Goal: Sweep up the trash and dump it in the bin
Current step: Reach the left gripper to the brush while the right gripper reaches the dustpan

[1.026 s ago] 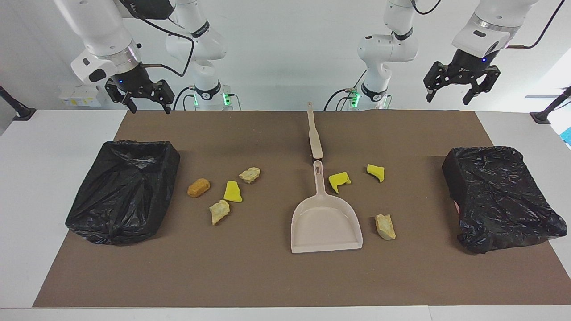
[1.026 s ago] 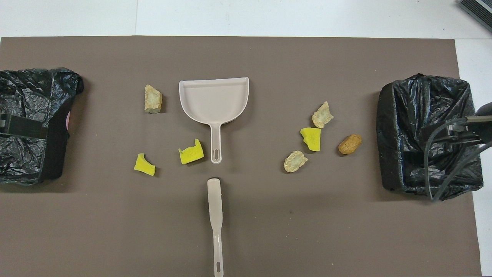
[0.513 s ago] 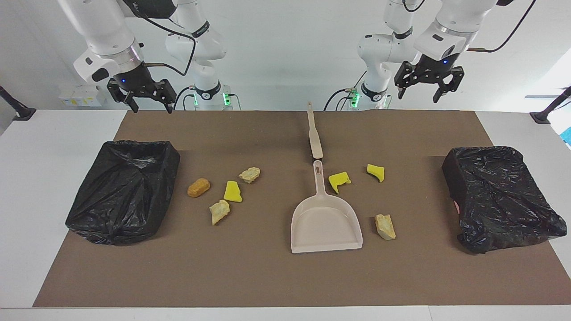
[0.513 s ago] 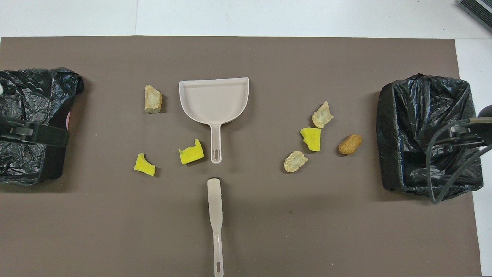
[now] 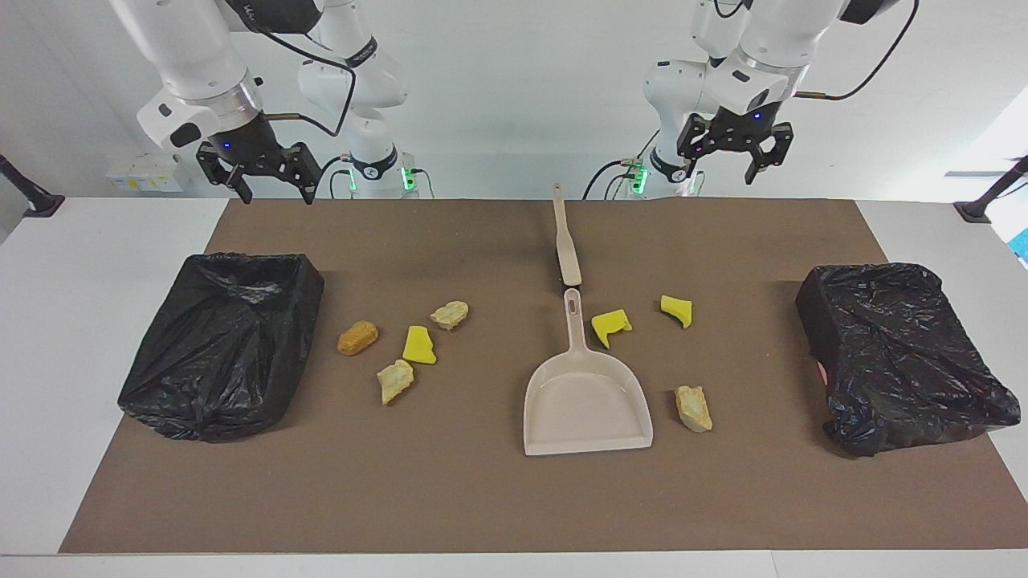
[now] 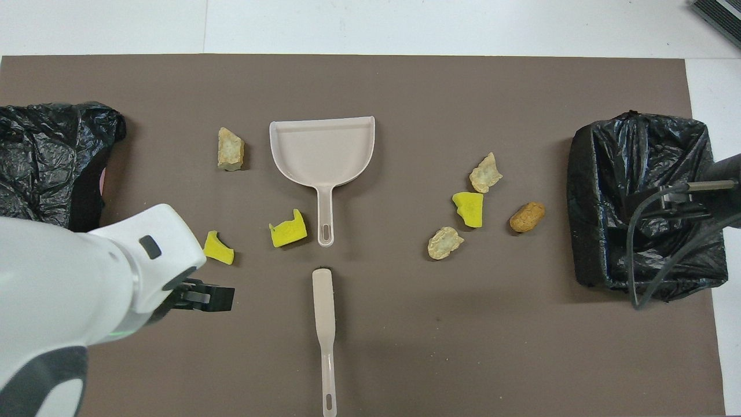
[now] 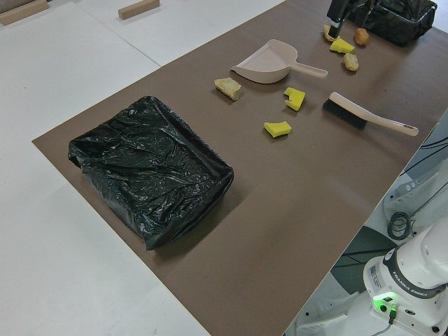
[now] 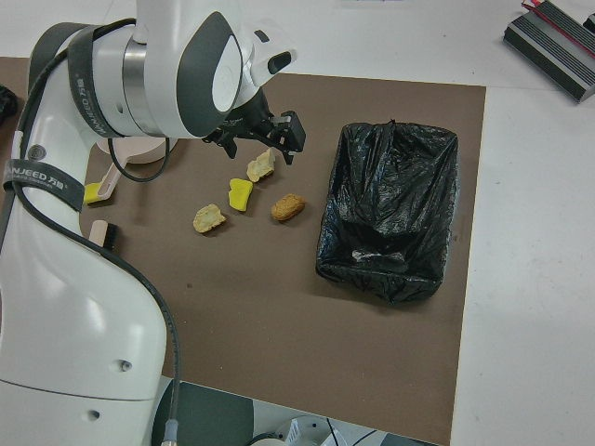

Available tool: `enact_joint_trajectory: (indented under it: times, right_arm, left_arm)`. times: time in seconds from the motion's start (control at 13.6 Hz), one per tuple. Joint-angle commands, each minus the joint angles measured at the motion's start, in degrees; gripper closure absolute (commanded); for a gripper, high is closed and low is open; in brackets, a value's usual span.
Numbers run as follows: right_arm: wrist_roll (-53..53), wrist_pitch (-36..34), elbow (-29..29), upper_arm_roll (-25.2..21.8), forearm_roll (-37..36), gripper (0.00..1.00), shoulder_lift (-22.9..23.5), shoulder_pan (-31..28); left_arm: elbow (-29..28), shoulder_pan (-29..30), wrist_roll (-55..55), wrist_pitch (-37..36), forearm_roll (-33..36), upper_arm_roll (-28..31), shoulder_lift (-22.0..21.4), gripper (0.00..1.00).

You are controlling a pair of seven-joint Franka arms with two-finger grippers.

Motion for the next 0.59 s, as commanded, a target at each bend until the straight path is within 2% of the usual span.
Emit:
enact_joint_trajectory:
  times: [0.0, 0.37, 0.51]
  right_arm:
    - [1.5, 2.7, -2.5, 0.2, 1.4, 0.0, -1.1, 2.0]
    - [7.7, 8.1, -2.6, 0.4, 6.3, 0.0, 2.4, 7.6]
    - [12.4, 10.9, -2.5, 0.4, 7.3, 0.0, 4.2, 11.4]
  left_arm:
    - [-8.7, -4.3, -5.6, 5.1, -0.5, 1.0, -4.3, 0.0]
    - [-15.1, -10.0, -11.6, 10.4, -0.5, 1.0, -5.2, 0.0]
    - [-18.0, -11.7, -13.7, 12.3, -0.5, 0.9, -6.1, 0.0]
